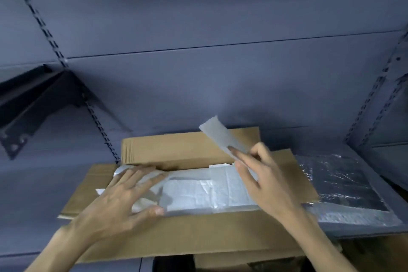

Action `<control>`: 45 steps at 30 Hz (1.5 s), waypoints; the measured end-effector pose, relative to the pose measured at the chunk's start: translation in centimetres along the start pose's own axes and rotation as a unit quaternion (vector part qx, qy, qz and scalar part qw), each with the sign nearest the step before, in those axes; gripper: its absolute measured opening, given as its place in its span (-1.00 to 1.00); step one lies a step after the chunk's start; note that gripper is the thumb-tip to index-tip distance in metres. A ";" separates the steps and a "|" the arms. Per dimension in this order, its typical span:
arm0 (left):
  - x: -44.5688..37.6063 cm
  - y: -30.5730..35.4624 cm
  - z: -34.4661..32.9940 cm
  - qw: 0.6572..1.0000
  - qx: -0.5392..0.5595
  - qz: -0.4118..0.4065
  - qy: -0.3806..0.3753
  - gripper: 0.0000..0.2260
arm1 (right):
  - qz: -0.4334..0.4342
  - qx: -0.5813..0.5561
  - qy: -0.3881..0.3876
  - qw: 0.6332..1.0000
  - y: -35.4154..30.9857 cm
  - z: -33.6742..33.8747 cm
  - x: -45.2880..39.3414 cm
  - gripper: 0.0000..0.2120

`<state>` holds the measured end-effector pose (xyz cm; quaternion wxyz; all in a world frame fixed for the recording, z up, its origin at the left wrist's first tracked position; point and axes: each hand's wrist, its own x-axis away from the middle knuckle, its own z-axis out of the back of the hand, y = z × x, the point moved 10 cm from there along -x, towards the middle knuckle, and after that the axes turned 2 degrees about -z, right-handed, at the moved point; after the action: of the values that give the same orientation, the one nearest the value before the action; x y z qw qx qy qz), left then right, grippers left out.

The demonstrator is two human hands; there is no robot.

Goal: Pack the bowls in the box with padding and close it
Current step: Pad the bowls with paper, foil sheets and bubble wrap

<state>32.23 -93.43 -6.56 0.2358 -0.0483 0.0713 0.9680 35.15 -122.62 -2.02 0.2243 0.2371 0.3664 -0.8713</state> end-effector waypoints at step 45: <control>-3.8 -2.2 -8.5 0.983 0.042 0.002 -0.178 -0.32 | -0.038 0.091 -0.448 0.889 4.0 -13.8 3.4 -0.34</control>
<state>37.10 -94.52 -14.70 0.2443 0.1350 0.0692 0.9577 38.11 -115.61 -14.67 0.3091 -0.1730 0.1546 -0.9223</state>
